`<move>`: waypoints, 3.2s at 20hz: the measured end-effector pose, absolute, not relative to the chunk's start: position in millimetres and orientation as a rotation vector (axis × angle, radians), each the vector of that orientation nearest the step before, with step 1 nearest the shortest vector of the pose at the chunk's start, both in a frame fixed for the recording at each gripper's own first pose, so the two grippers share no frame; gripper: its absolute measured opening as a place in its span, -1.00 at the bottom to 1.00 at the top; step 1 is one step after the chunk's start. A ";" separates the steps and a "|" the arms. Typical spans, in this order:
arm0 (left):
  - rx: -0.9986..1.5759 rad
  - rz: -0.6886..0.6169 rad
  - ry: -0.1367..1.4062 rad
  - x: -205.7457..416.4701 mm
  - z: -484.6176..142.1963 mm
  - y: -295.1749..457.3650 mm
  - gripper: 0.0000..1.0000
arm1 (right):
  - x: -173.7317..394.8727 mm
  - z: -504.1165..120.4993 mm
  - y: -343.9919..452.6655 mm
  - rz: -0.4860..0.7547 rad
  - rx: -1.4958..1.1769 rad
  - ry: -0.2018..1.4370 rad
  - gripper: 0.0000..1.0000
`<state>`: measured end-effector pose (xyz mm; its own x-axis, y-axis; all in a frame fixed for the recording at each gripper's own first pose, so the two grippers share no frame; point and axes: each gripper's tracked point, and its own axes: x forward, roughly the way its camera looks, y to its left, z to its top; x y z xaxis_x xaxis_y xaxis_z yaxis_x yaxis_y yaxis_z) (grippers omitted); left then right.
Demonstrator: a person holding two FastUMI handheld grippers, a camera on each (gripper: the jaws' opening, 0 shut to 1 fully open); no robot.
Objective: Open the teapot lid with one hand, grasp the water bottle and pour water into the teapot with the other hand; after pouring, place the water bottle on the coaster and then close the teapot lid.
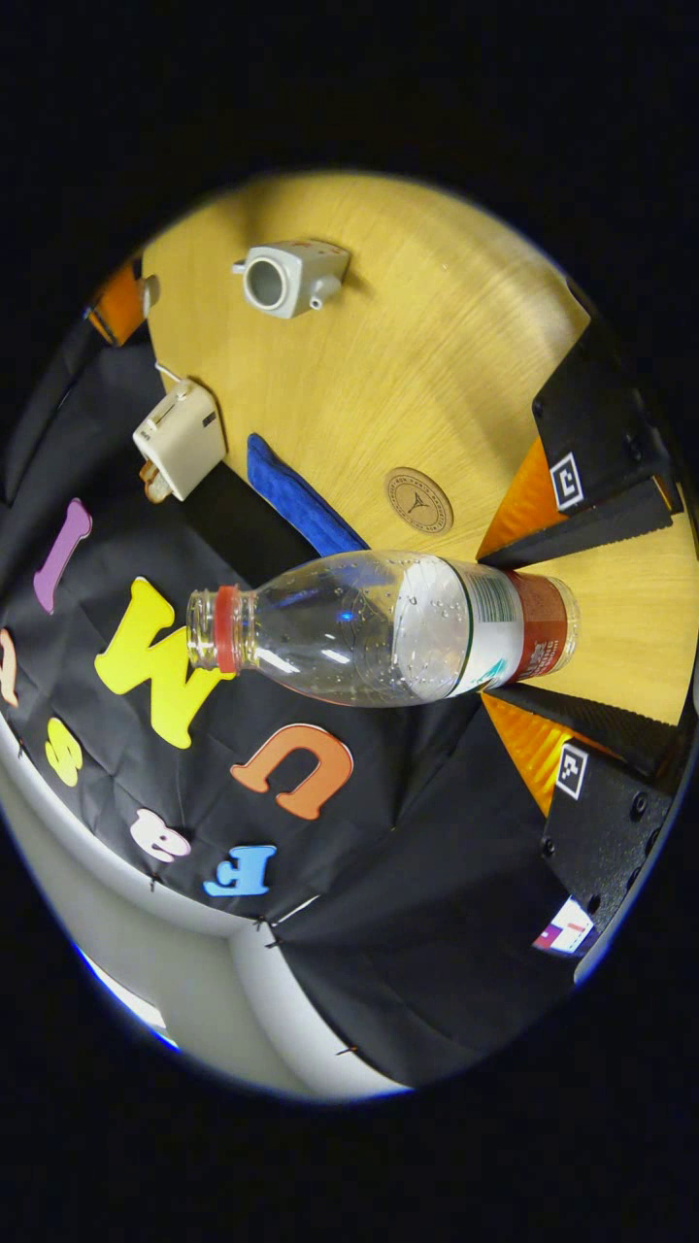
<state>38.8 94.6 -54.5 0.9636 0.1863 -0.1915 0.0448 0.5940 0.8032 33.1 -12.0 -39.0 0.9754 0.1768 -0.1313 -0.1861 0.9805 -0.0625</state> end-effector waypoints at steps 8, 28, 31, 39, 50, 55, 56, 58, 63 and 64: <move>1.340 -0.024 0.270 45.4 -71.4 65.9 0.41 | 25.6 -39.5 -22.7 0.183 -0.051 0.121 -1.00; 1.728 -0.133 0.220 54.8 -67.0 0.8 0.41 | 17.9 -53.4 -45.2 0.190 -0.025 0.143 -1.00; 1.755 -0.132 0.218 59.4 -64.2 -2.5 0.41 | 16.7 -53.9 -46.2 0.189 -0.028 0.144 -1.00; 1.850 -0.104 0.237 62.4 -65.7 -7.5 0.41 | 14.7 -54.4 -48.4 0.194 -0.034 0.142 -1.00; 1.925 -0.067 0.189 62.9 -51.2 -19.5 0.40 | 12.9 -57.1 -56.3 0.192 -0.022 0.143 -1.00; 1.940 -0.058 0.186 63.7 -48.0 -23.1 0.40 | 11.3 -56.9 -59.4 0.189 -0.018 0.141 -1.00; 1.952 -0.055 0.178 63.1 -46.8 -24.2 0.40 | 11.7 -56.8 -59.9 0.189 -0.019 0.140 -1.00; 1.967 -0.041 0.164 63.6 -42.0 -24.7 0.48 | 11.3 -56.1 -60.6 0.188 -0.019 0.137 -1.00; 1.971 -0.026 0.162 67.6 -38.2 -24.5 0.40 | 10.8 -56.6 -62.3 0.187 -0.018 0.137 -1.00; 1.983 -0.018 0.153 67.9 -37.0 -24.9 0.41 | 10.8 -56.5 -62.0 0.188 -0.017 0.138 -1.00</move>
<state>67.9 -24.9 -37.0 0.9915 0.0998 -0.0834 0.1165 -0.3976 0.9101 10.8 -62.0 -56.5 0.9731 0.1848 -0.1380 -0.1870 0.9823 -0.0036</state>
